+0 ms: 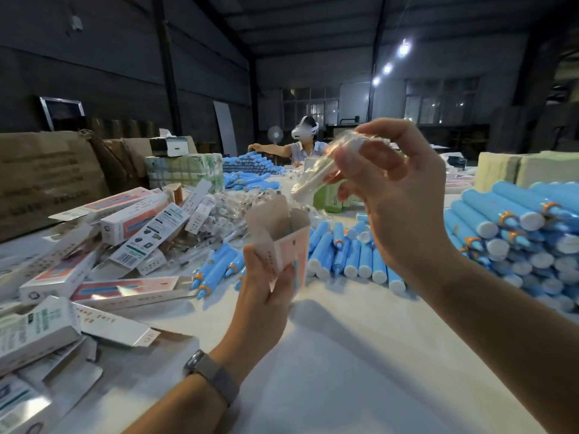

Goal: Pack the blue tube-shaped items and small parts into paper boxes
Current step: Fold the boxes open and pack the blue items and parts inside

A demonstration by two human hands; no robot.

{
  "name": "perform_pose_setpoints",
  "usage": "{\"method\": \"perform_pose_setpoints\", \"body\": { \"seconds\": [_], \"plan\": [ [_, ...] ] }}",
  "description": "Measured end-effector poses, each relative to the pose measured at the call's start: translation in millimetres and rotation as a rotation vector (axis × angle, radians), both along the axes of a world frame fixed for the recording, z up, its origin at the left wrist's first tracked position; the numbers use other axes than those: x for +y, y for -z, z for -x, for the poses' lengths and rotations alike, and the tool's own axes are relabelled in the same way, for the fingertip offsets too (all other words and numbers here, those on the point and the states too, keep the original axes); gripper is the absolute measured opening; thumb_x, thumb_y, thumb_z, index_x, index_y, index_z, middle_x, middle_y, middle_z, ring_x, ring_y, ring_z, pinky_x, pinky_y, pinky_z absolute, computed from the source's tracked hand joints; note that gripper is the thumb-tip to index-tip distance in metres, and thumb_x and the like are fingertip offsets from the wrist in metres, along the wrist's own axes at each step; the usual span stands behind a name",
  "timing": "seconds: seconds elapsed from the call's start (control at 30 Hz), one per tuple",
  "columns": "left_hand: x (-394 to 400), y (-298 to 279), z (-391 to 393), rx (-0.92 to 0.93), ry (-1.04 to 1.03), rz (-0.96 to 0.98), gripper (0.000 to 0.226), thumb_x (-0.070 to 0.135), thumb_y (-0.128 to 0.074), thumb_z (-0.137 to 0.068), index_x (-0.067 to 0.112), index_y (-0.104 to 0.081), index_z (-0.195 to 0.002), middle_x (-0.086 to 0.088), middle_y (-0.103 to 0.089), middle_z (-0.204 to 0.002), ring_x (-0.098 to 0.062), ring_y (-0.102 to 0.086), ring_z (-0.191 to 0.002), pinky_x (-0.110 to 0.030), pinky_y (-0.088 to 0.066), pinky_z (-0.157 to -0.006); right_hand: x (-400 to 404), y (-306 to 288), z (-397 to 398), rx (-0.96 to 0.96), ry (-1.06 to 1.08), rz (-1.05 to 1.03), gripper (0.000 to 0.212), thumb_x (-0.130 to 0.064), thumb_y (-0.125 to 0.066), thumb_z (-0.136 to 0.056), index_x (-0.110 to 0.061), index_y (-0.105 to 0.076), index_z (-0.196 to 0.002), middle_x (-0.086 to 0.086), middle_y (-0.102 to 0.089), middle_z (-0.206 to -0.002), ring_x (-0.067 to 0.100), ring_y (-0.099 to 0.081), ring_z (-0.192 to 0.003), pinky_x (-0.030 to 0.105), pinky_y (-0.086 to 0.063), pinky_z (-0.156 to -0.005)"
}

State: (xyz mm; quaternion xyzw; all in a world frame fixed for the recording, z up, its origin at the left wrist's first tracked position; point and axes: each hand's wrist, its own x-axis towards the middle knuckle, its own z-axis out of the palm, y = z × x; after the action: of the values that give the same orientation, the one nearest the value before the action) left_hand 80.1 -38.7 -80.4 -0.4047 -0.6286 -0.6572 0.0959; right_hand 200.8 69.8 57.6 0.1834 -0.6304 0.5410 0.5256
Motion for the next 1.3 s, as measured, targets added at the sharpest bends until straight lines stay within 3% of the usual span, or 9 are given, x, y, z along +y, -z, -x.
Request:
{"method": "perform_pose_setpoints", "body": {
  "seconds": [0.1,0.2,0.4,0.6,0.73,0.9,1.03,1.2,1.3],
  "plan": [
    [-1,1,1,0.009,0.002,-0.003,0.021,0.040,-0.054,-0.089,0.046,-0.038,-0.102,0.028,-0.058,-0.101,-0.004,-0.056,-0.094,-0.041,-0.049,-0.090,-2,7,4,-0.012,0.048,-0.118,0.024,0.001,-0.074,-0.082,-0.015,-0.059,-0.092,-0.002,-0.073,-0.078,0.015,-0.071,-0.066,0.023,-0.054,-0.058],
    [0,0,2,0.024,-0.021,-0.010,0.022,0.033,-0.053,-0.092,0.045,-0.038,-0.103,0.030,-0.059,-0.101,0.000,-0.056,-0.091,-0.040,-0.049,-0.086,-1,18,10,-0.060,0.112,-0.223,0.026,-0.003,-0.077,-0.081,-0.019,-0.060,-0.091,0.012,-0.073,-0.088,0.021,-0.072,-0.076,0.035,-0.059,-0.067],
    [-2,1,0,0.087,-0.088,0.072,0.022,0.036,-0.050,-0.093,0.043,-0.034,-0.105,0.028,-0.056,-0.110,-0.004,-0.058,-0.100,-0.043,-0.052,-0.087,1,23,15,-0.047,0.158,-0.294,0.023,-0.015,-0.078,-0.081,-0.025,-0.060,-0.090,0.007,-0.074,-0.088,0.022,-0.073,-0.082,0.047,-0.059,-0.071],
    [-1,0,-3,0.136,-0.124,0.075,0.018,0.036,-0.050,-0.092,0.040,-0.036,-0.103,0.022,-0.057,-0.107,-0.007,-0.057,-0.096,-0.034,-0.051,-0.082,4,33,21,-0.004,0.397,-0.499,0.014,-0.018,-0.079,-0.080,-0.015,-0.069,-0.088,-0.008,-0.068,-0.091,0.002,-0.058,-0.087,0.020,-0.041,-0.076],
    [-1,1,-4,0.203,-0.132,0.071,0.019,0.032,-0.052,-0.093,0.032,-0.037,-0.104,0.016,-0.057,-0.099,-0.010,-0.055,-0.089,-0.023,-0.045,-0.071,10,39,26,0.078,0.554,-0.641,0.018,-0.016,-0.078,-0.084,-0.001,-0.071,-0.089,0.012,-0.061,-0.096,0.029,-0.056,-0.089,0.028,-0.042,-0.081],
    [-3,-2,-5,0.195,-0.117,0.067,0.019,0.029,-0.052,-0.092,0.030,-0.037,-0.105,0.026,-0.056,-0.099,-0.005,-0.054,-0.087,-0.018,-0.043,-0.067,16,42,29,0.083,0.580,-0.624,0.020,-0.020,-0.076,-0.085,-0.001,-0.070,-0.088,0.010,-0.054,-0.093,0.023,-0.053,-0.087,0.027,-0.041,-0.076],
    [-1,-1,-7,0.227,-0.113,0.078,0.019,0.028,-0.051,-0.093,0.023,-0.038,-0.106,0.020,-0.054,-0.094,-0.002,-0.051,-0.084,-0.012,-0.038,-0.065,11,47,31,0.070,0.515,-0.548,0.019,-0.018,-0.074,-0.085,-0.001,-0.069,-0.086,0.001,-0.054,-0.088,0.015,-0.051,-0.079,0.025,-0.040,-0.071],
    [-2,-2,-7,0.205,-0.121,0.090,0.018,0.032,-0.049,-0.092,0.030,-0.035,-0.103,0.012,-0.056,-0.099,-0.008,-0.054,-0.088,-0.021,-0.044,-0.068,3,43,28,-0.049,0.302,-0.261,0.009,-0.018,-0.074,-0.084,-0.022,-0.066,-0.086,-0.006,-0.068,-0.079,0.008,-0.062,-0.076,0.022,-0.044,-0.071],
    [-2,-2,-6,0.202,-0.138,0.080,0.020,0.031,-0.050,-0.091,0.037,-0.034,-0.100,0.013,-0.056,-0.097,-0.006,-0.054,-0.088,-0.019,-0.044,-0.066,3,44,28,-0.092,0.299,-0.324,0.018,-0.017,-0.076,-0.083,-0.028,-0.064,-0.089,-0.006,-0.069,-0.082,0.009,-0.066,-0.079,0.024,-0.049,-0.078]
  ]
}}
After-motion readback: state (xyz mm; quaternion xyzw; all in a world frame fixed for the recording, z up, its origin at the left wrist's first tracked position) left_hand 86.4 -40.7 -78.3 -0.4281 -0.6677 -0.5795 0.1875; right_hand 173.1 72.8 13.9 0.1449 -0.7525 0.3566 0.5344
